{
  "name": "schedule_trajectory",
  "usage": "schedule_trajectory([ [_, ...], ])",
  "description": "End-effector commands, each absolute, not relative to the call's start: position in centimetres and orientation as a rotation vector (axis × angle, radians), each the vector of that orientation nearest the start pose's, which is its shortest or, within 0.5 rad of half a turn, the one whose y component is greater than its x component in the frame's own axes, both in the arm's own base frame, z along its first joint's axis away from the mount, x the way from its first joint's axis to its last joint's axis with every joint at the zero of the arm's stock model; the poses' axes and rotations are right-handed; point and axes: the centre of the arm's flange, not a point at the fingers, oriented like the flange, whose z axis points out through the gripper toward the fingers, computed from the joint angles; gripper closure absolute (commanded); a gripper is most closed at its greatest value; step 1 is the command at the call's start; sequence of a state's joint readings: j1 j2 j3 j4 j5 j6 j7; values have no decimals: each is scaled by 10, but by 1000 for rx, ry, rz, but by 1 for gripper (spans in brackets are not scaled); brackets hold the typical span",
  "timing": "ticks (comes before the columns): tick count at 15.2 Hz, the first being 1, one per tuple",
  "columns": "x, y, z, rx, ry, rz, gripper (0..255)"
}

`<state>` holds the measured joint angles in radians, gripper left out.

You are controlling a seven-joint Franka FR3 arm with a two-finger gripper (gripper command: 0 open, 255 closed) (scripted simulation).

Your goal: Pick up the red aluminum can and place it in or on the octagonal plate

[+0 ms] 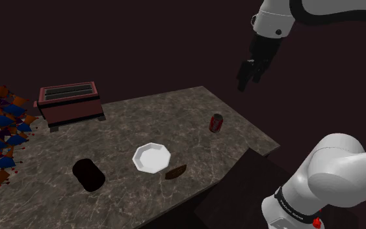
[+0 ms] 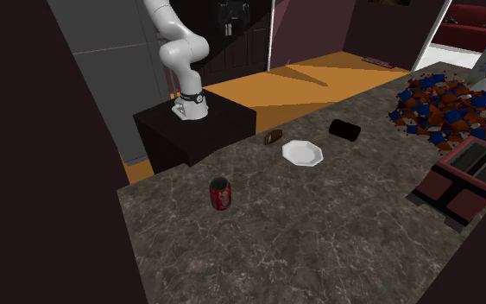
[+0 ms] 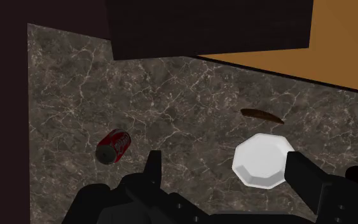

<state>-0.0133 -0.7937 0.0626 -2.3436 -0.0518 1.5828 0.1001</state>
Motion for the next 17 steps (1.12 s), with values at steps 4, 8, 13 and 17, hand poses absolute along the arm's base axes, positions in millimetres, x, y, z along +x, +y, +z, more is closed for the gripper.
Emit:
schedule_trajectory([
  [4,321,-10,572,-3227,88,-57,0],
  [8,342,-43,535,-3218,56,-51,0],
  [13,368,-83,489,-3207,17,-44,0],
  [17,390,-115,451,-3197,-14,-38,0],
])
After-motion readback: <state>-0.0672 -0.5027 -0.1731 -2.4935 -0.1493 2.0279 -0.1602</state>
